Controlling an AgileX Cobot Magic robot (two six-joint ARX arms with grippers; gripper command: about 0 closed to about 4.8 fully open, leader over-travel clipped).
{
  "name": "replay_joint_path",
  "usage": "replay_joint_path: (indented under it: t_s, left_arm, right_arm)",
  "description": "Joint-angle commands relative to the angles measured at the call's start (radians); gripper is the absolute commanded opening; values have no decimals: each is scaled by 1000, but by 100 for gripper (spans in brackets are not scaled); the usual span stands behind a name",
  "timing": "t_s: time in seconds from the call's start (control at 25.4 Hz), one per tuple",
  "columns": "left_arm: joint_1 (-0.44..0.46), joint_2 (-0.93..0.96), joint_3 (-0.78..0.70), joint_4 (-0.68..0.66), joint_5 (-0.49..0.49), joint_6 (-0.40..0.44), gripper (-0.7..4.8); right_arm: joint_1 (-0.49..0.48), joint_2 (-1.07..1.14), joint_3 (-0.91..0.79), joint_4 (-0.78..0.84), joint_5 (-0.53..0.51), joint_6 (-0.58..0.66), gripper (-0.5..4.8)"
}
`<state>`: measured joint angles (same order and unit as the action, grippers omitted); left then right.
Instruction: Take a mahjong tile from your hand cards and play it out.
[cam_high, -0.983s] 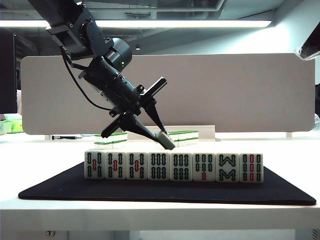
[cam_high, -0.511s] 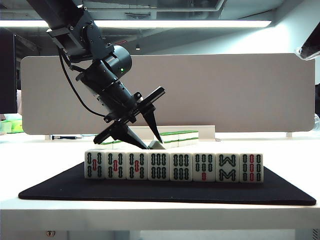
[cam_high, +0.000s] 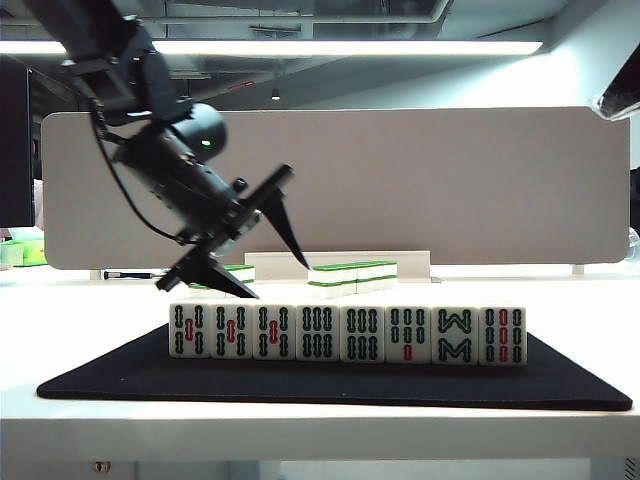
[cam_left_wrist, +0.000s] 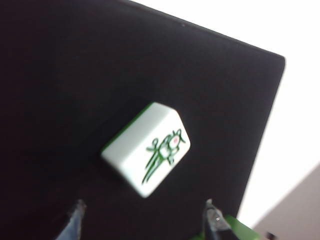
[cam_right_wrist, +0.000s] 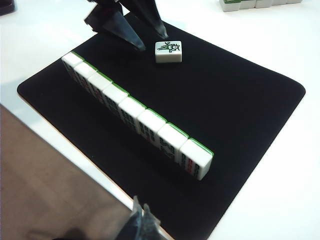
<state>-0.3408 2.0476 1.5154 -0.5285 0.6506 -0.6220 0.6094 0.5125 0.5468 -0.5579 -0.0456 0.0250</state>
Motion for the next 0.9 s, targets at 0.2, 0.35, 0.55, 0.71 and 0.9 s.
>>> replay_joint_path:
  t_s: [0.2,0.35,0.55,0.71,0.9]
  left_arm:
    - [91,-92,4,-5,309,2,283]
    - [141,-146,4,21,492,21,171]
    - [216,-220,4,22,569,32,33]
    - [262,-268,4,23,560,51,20]
    - [286,-323,4,30,533,151,-6]
  right_arm:
    - [1,-2,4,16,2,0,0]
    - [0,-2,4,16,3,0,0]
    - [1,-2,4,16,3,0,-1]
    - [0,-2,4,16,3,0,-1]
    - [0,-2,4,20,6,0,-1]
